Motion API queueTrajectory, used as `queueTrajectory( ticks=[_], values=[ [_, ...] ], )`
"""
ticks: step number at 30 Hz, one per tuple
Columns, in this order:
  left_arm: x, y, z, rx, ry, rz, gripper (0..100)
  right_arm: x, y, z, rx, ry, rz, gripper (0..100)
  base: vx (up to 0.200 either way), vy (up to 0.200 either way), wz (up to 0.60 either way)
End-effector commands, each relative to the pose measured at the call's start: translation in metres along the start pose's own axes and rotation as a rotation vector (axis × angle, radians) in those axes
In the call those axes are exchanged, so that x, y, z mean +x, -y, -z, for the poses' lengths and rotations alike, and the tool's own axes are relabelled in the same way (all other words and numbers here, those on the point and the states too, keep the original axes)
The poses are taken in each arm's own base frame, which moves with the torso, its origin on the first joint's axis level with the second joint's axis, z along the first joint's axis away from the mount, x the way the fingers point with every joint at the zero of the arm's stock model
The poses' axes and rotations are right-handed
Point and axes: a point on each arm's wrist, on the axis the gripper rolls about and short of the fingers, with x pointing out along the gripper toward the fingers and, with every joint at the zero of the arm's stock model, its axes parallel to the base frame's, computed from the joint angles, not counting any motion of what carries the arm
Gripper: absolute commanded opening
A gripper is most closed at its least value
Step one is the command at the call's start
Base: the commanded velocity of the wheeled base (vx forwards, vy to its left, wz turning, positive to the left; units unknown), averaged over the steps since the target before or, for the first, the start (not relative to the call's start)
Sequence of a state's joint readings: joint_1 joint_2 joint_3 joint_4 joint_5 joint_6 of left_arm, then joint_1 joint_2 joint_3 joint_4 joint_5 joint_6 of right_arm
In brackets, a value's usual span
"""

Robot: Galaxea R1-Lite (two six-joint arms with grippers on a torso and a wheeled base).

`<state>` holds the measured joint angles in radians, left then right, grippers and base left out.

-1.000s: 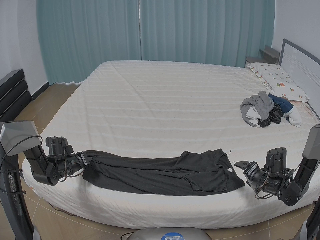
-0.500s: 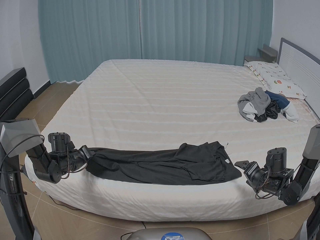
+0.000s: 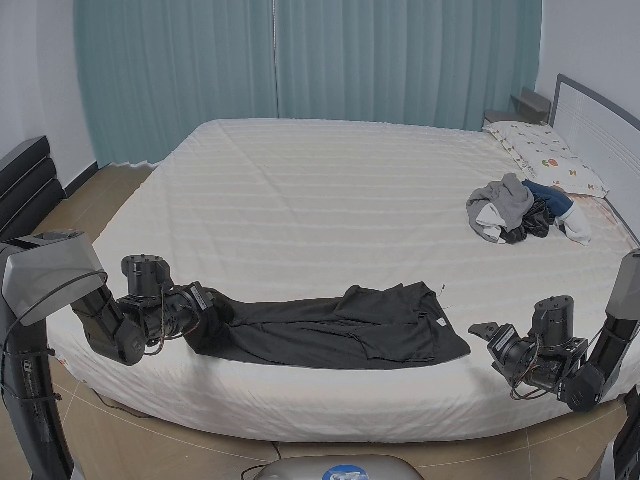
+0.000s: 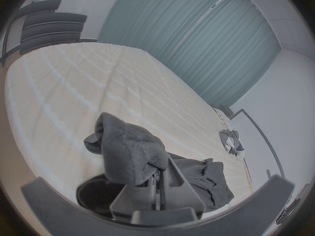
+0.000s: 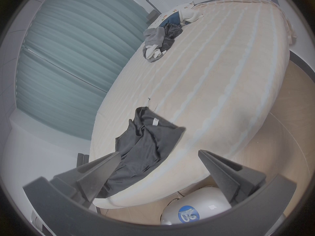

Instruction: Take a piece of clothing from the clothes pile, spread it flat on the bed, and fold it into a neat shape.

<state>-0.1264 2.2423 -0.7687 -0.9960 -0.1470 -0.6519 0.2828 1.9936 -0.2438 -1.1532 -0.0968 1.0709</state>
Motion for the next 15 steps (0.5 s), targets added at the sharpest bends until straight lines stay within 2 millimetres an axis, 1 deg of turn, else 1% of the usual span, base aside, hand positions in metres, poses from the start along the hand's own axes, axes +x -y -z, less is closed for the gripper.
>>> queueTrajectory(
  ticks=[1, 6, 7, 8, 9, 10, 11, 12, 13, 14, 15],
  values=[
    [0.001, 0.028, -0.002, 0.029, 0.005, 0.029, 0, 0.000, -0.001, 0.000, -0.001, -0.001, -0.002, 100, 0.000, -0.200, 0.00],
    [0.010, 0.061, 0.000, 0.060, -0.027, -0.025, 0, 0.000, 0.000, 0.001, -0.002, -0.003, 0.000, 100, 0.000, -0.200, 0.00],
    [0.010, 0.062, 0.000, 0.061, -0.027, -0.028, 0, 0.000, 0.000, 0.001, -0.002, -0.003, 0.000, 100, 0.000, -0.200, 0.00],
    [0.013, 0.071, 0.003, 0.073, -0.034, -0.034, 0, 0.000, 0.000, 0.001, -0.002, -0.002, -0.001, 100, 0.000, -0.200, 0.00],
    [0.015, 0.076, 0.004, 0.078, -0.038, -0.030, 0, 0.000, 0.000, 0.001, -0.002, -0.002, -0.001, 100, 0.000, -0.200, 0.00],
    [0.015, 0.076, 0.004, 0.078, -0.038, -0.030, 0, 0.000, 0.000, 0.001, -0.002, -0.002, -0.001, 100, 0.000, -0.200, 0.00],
    [0.016, 0.088, 0.008, 0.092, -0.054, -0.014, 0, 0.000, 0.000, 0.001, -0.003, -0.005, 0.001, 100, 0.000, -0.200, 0.00],
    [0.017, 0.094, 0.010, 0.098, -0.062, -0.007, 0, 0.000, 0.000, 0.001, -0.003, -0.005, 0.001, 100, 0.000, -0.200, 0.00],
    [0.017, 0.094, 0.010, 0.098, -0.062, -0.007, 0, 0.000, 0.000, 0.001, -0.003, -0.005, 0.001, 100, 0.000, -0.200, 0.00],
    [0.017, 0.102, 0.014, 0.109, -0.082, -0.002, 0, 0.000, 0.000, 0.001, -0.003, -0.004, 0.000, 100, 0.000, -0.200, 0.00],
    [0.017, 0.102, 0.014, 0.109, -0.082, -0.002, 0, 0.000, 0.000, 0.001, -0.003, -0.004, 0.000, 100, 0.000, -0.200, 0.00]
  ],
)
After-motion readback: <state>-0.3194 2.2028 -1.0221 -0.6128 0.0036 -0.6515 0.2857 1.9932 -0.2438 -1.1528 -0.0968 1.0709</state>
